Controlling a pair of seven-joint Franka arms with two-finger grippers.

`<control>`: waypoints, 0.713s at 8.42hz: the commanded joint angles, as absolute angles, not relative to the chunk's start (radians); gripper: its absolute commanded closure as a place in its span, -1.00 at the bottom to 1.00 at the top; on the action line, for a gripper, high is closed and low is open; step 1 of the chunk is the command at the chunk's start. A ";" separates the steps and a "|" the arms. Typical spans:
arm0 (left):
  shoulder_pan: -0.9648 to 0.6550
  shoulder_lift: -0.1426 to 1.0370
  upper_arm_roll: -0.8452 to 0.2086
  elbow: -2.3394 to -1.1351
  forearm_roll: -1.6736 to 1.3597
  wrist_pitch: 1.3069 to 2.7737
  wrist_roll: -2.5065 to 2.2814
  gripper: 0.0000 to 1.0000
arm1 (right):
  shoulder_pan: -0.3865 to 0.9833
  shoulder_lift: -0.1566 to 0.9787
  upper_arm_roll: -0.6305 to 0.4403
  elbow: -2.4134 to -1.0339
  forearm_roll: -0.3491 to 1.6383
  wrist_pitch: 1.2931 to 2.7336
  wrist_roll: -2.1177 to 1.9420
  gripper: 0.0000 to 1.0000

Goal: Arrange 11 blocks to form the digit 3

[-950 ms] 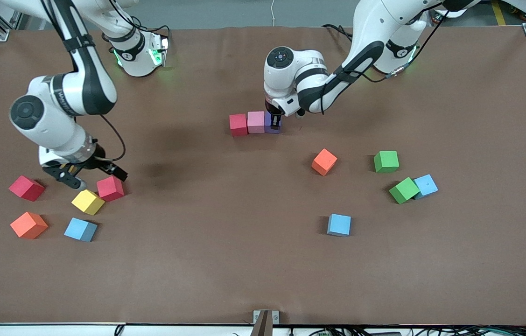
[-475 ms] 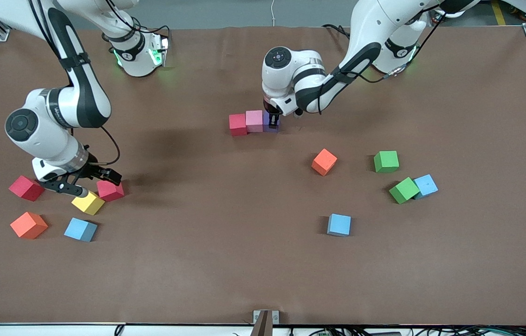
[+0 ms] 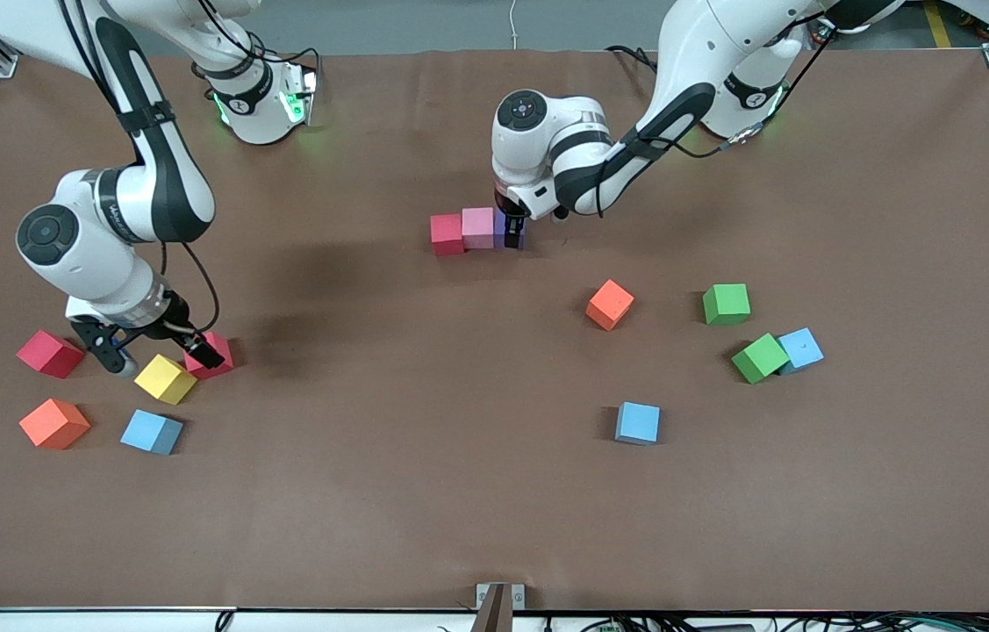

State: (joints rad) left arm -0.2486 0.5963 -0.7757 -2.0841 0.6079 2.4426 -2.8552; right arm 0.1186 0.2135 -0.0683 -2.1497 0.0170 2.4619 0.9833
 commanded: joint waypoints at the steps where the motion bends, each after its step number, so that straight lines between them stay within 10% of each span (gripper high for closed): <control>1: -0.265 0.554 -0.823 -2.050 0.693 2.346 -3.244 -1.00 | 0.104 0.235 -0.061 -2.149 0.014 2.506 1.322 -1.00; 6: 0.003 0.499 -1.072 -2.028 0.693 2.192 -2.920 -1.00 | 0.043 0.314 -0.064 -2.146 -0.003 2.540 1.407 -1.00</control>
State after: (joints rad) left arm -0.1039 0.5124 -0.9851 -2.0009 0.6328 2.2127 -2.7732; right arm 0.0579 0.3013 -0.0753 -2.1516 0.0159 2.5344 1.3865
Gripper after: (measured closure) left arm 0.000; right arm 0.000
